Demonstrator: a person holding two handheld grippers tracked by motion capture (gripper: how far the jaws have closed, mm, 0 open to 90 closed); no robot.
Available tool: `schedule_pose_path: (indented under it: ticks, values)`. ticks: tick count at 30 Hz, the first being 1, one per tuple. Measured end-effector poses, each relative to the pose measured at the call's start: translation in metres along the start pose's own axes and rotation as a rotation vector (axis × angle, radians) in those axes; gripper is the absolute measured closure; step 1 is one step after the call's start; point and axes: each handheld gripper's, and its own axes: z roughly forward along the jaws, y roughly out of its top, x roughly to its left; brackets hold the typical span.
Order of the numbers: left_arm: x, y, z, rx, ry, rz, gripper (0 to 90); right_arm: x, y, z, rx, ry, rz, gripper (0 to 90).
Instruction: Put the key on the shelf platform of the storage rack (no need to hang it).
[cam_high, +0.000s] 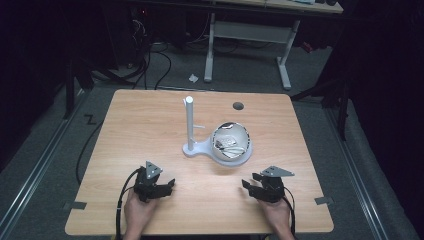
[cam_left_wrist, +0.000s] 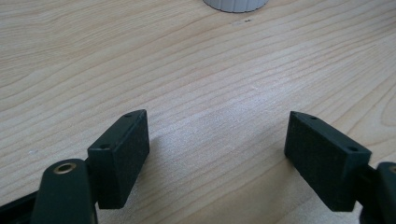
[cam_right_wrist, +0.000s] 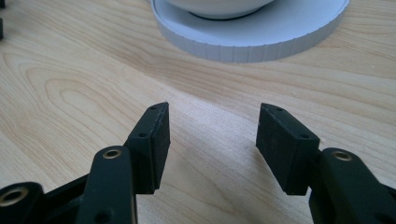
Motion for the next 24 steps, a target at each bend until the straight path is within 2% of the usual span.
schedule_pose_path:
  ticks: [4,12,17,20,24]
  values:
    - [0.000,0.000,0.000,0.000,0.000,0.000,22.6,0.003,-0.001,0.003,0.010,-0.013,-0.024,44.2]
    - [0.000,0.000,0.000,0.000,0.000,0.000,22.6,0.006,-0.003,0.005,0.014,-0.027,-0.033,43.6]
    - [0.000,0.000,0.000,0.000,0.000,0.000,22.5,0.010,-0.003,0.006,0.022,-0.051,-0.066,42.2]
    - [0.000,0.000,0.000,0.000,0.000,-0.001,22.6,0.015,-0.003,0.007,0.033,-0.082,-0.106,41.4]
    - [0.000,0.000,0.000,0.000,0.000,0.000,22.5,0.015,-0.003,0.007,0.033,-0.081,-0.106,41.3]
